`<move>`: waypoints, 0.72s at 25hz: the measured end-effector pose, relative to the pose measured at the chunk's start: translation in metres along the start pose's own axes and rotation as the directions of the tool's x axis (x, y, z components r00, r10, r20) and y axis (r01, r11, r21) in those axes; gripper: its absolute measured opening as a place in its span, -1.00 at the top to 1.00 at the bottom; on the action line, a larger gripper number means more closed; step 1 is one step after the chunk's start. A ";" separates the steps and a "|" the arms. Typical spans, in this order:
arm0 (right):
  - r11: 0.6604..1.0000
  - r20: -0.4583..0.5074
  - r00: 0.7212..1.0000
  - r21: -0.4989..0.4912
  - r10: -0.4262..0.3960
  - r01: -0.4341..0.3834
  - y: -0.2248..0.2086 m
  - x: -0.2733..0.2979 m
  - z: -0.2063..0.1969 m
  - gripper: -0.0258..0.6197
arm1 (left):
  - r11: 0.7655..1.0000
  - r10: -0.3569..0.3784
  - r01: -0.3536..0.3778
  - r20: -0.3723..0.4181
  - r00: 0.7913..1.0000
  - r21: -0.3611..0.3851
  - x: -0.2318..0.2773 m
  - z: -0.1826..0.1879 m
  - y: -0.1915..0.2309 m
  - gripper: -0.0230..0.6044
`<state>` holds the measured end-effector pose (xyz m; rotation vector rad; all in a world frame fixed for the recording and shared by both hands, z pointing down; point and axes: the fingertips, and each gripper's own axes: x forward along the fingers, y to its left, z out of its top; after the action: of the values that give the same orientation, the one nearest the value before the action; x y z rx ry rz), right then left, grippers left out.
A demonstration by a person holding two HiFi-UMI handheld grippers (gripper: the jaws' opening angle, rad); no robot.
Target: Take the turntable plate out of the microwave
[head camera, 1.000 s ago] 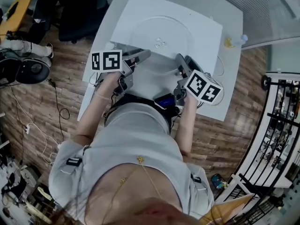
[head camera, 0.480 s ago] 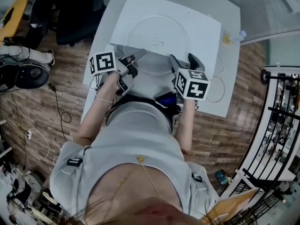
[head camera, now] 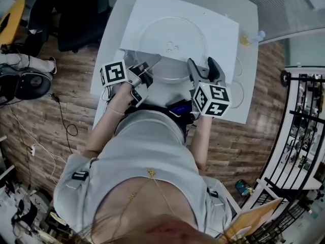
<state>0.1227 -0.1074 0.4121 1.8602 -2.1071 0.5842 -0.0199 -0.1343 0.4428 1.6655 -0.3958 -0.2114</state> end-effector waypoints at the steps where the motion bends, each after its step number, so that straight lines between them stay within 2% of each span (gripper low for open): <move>1: 1.000 0.016 1.000 -0.010 0.008 -0.008 0.001 -0.002 0.000 -0.03 | 1.000 -0.012 0.012 0.003 1.000 0.001 0.000 0.000 -0.003 0.59; 4: 0.998 0.069 0.997 -0.055 0.026 -0.022 0.008 -0.012 0.001 -0.03 | 0.999 -0.016 0.016 0.004 1.000 0.042 0.000 -0.002 -0.010 0.41; 9: 0.996 0.111 0.992 -0.074 0.056 -0.048 0.016 -0.029 -0.004 -0.03 | 0.984 0.031 -0.038 0.038 0.999 0.176 -0.009 0.001 -0.006 0.15; 14: 0.997 0.183 0.981 -0.044 0.067 -0.060 0.019 -0.044 -0.010 -0.03 | 0.972 0.058 -0.069 0.058 0.997 0.226 -0.022 -0.002 -0.004 0.09; 16: 0.995 0.202 0.975 -0.063 0.089 -0.078 0.023 -0.048 -0.015 -0.05 | 0.940 0.080 -0.103 0.082 0.993 0.325 -0.030 -0.002 -0.005 0.08; 17: 0.993 0.204 0.974 -0.077 0.099 -0.085 0.024 -0.050 -0.019 -0.06 | 0.908 0.096 -0.125 0.093 0.991 0.401 -0.034 -0.004 -0.007 0.06; 18: 0.992 0.203 0.973 -0.092 0.107 -0.090 0.025 -0.052 -0.023 -0.06 | 0.859 0.116 -0.152 0.103 0.988 0.488 -0.038 -0.007 -0.010 0.04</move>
<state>0.1034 -0.0485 0.4052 1.8503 -2.3284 0.3306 -0.0513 -0.1123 0.4309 2.1306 -0.6602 -0.0633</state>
